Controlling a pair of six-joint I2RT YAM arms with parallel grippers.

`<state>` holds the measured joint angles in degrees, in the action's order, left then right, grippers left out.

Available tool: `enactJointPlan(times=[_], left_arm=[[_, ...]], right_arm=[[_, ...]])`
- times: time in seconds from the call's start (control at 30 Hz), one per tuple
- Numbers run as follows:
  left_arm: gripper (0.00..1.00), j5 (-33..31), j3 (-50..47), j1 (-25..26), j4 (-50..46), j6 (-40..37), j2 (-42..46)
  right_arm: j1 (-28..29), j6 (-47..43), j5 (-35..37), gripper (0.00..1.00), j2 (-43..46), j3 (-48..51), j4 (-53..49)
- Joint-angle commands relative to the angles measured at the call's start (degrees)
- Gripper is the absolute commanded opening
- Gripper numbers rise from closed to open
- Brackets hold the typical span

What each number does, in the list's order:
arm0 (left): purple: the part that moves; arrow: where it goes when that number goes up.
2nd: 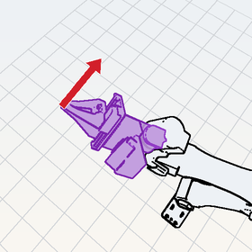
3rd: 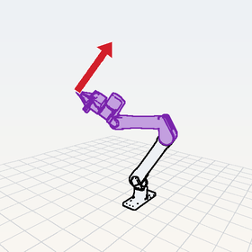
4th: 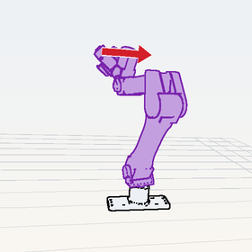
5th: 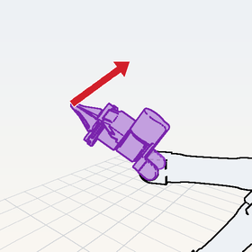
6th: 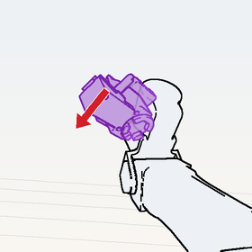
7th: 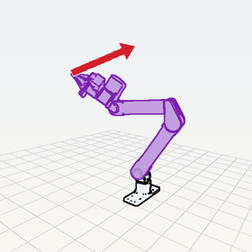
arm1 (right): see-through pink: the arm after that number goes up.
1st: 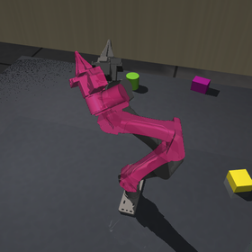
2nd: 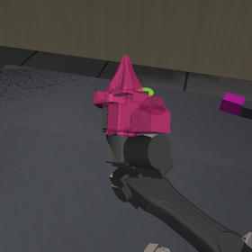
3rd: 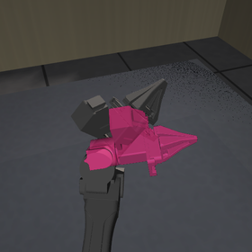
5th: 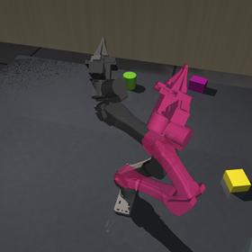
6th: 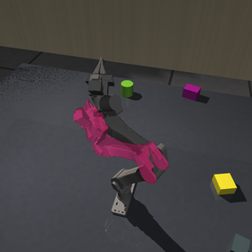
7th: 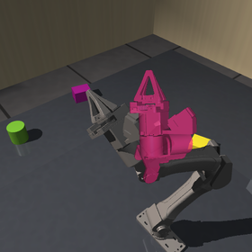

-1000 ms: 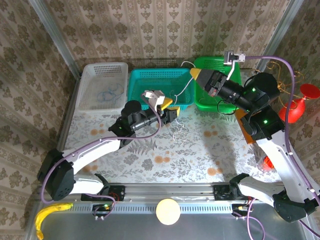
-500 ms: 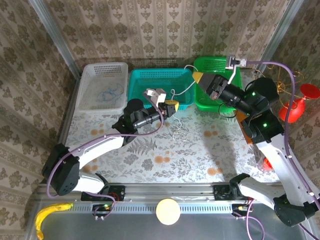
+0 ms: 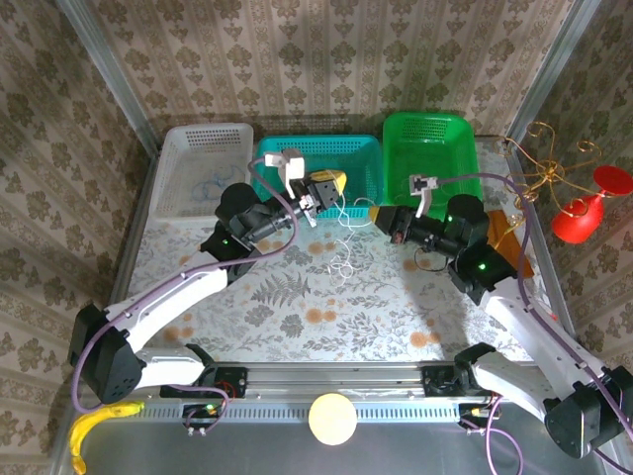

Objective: Untangle the cables

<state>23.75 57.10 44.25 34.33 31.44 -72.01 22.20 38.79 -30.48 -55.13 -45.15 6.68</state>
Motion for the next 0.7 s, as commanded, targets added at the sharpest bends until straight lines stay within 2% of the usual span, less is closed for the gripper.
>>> enactJointPlan(times=[0.0, 0.17, 0.37, 0.43, 0.53, 0.67], left_arm=[[0.0, 1.4, 2.5, -0.1, 0.7, 3.5, -0.4], [0.0, 1.7, 3.2, 0.1, 0.0, 4.6, -1.2], [0.0, 1.7, 3.9, 0.6, 0.0, 5.6, -2.3], [0.0, 1.8, 4.1, 0.7, 0.0, 5.7, -2.6], [0.0, 1.7, 4.4, 1.0, -0.1, 5.8, -2.8], [0.0, 1.8, 4.6, 1.4, -0.3, 6.0, -2.9]], right_arm=[[1.5, -6.3, -2.4, 0.0, 0.6, 0.3, 5.8], [3.3, -8.0, -3.3, 0.03, -0.1, 0.3, 7.4], [5.8, -9.2, -3.0, 0.17, -1.3, -0.3, 8.6], [6.4, -9.4, -2.5, 0.26, -1.5, -0.4, 9.1], [7.1, -9.7, -1.5, 0.34, -1.5, -0.5, 9.1], [7.4, -9.9, -0.6, 0.38, -2.2, -0.9, 9.0]])
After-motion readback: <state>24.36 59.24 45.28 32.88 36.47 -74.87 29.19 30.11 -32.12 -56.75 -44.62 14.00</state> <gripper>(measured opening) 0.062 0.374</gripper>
